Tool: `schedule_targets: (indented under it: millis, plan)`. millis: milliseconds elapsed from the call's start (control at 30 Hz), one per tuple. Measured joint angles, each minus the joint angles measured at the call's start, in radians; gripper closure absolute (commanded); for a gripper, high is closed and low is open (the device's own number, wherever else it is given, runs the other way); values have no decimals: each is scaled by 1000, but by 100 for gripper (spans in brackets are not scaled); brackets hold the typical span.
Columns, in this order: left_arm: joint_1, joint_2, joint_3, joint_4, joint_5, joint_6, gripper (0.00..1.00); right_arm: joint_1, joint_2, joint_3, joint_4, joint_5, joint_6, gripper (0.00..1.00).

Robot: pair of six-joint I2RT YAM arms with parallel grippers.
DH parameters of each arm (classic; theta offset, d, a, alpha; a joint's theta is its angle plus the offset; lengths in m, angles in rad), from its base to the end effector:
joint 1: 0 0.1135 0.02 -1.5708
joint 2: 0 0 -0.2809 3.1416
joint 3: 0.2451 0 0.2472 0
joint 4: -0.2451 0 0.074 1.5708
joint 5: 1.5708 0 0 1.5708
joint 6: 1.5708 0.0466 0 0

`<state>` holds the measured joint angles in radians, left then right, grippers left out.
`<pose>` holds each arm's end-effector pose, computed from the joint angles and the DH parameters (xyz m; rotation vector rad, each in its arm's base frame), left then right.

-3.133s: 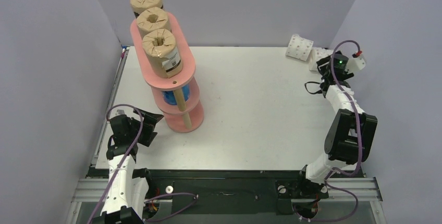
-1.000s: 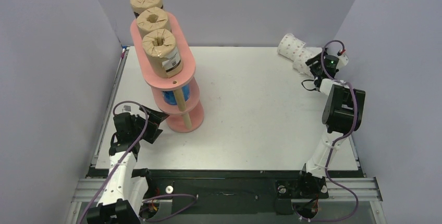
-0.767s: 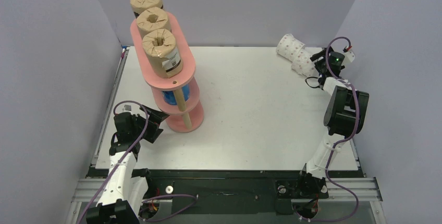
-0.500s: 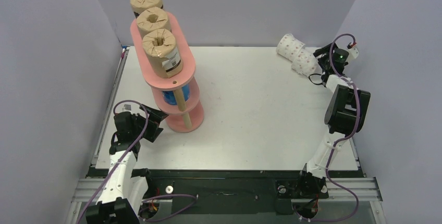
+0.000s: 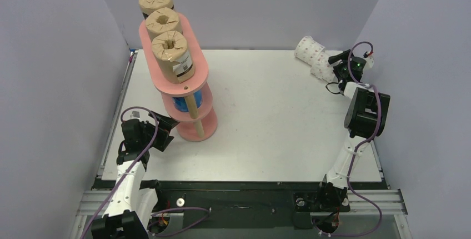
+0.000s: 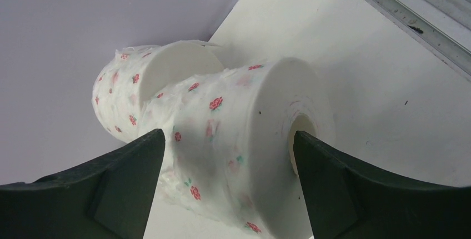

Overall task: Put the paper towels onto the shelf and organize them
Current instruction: Pick up the paper towel from the corner of the board.

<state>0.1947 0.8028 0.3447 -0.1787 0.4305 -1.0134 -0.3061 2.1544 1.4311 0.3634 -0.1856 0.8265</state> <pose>0.1608 0.0119 0.1941 -1.0902 2.0231 -0.9166 0.4854 -0.1444 0.1920 0.9432 1.7184 0.5243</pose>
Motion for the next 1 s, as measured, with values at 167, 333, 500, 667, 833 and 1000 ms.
schedule_targets:
  millis: [167,333,500,667,833,1000]
  plan:
    - [-3,0,0,0,0,0,4,-1,0,-8,21,-19,27,24]
    - [-3,0,0,0,0,0,4,-11,2,-32,81,-47,73,39]
    - [-3,0,0,0,0,-2,4,-28,2,-102,178,-75,135,45]
    - [-3,-7,0,0,1,-4,3,-36,2,-159,285,-109,197,40]
    - [-3,-35,0,-4,1,-4,4,-40,3,-171,374,-155,259,40]
    - [-3,-58,0,-5,1,-8,3,-41,4,-179,433,-182,297,45]
